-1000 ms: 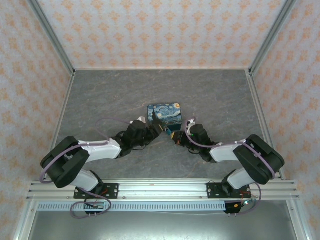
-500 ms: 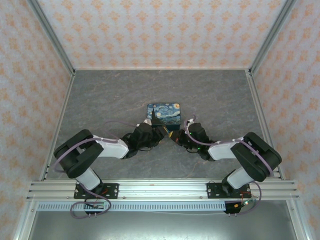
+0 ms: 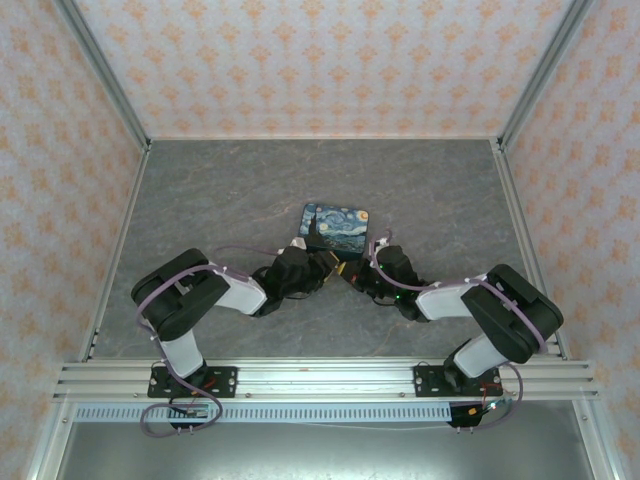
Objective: Unlock the padlock with the key
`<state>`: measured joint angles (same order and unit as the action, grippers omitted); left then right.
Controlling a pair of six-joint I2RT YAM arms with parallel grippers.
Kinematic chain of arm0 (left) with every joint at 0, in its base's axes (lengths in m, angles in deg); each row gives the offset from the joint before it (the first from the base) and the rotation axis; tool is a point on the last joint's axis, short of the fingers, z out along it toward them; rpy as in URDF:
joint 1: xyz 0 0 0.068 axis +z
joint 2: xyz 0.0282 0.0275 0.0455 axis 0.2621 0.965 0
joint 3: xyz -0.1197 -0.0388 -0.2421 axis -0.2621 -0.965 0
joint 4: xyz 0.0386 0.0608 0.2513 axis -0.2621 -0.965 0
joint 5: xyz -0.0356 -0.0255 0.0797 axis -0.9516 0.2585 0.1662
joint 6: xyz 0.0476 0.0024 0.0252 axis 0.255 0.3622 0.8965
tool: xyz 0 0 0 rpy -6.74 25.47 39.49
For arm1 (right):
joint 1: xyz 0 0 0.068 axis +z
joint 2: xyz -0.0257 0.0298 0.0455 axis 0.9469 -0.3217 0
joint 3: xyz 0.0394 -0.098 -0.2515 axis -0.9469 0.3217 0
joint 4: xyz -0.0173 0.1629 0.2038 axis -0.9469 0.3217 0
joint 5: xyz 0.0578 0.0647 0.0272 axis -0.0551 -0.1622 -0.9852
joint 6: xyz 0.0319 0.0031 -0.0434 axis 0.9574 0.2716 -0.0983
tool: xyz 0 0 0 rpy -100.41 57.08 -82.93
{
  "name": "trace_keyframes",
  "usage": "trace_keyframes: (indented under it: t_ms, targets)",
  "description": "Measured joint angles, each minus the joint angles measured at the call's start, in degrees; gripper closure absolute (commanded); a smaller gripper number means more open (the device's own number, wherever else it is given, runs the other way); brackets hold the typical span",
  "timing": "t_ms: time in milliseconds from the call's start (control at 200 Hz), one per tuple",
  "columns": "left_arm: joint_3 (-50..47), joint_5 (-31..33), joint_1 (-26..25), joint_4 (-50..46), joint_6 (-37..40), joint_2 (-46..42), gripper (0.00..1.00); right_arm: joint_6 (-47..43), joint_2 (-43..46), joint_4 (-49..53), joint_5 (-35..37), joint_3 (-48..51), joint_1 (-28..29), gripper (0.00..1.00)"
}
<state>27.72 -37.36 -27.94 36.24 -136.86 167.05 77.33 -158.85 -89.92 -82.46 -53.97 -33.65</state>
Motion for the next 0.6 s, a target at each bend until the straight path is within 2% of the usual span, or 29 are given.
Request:
trace_keyframes:
  t_ms: [205,245,370,601]
  targets:
    - [0.2,0.2,0.0,0.1,-0.9,0.1,0.89,0.5,0.0,0.0,0.3,0.0,0.0,1.00]
    - [0.2,0.3,0.0,0.0,-1.0,0.1,0.92,0.5,0.0,0.0,0.5,0.0,0.0,0.98]
    - [0.2,0.4,0.0,-0.2,-1.3,0.1,1.00,0.0,0.1,0.0,1.1,0.0,0.0,0.80]
    - [0.2,1.3,0.0,-2.2,-1.5,-1.2,1.00,-3.2,4.1,2.5,1.6,0.0,0.0,0.56]
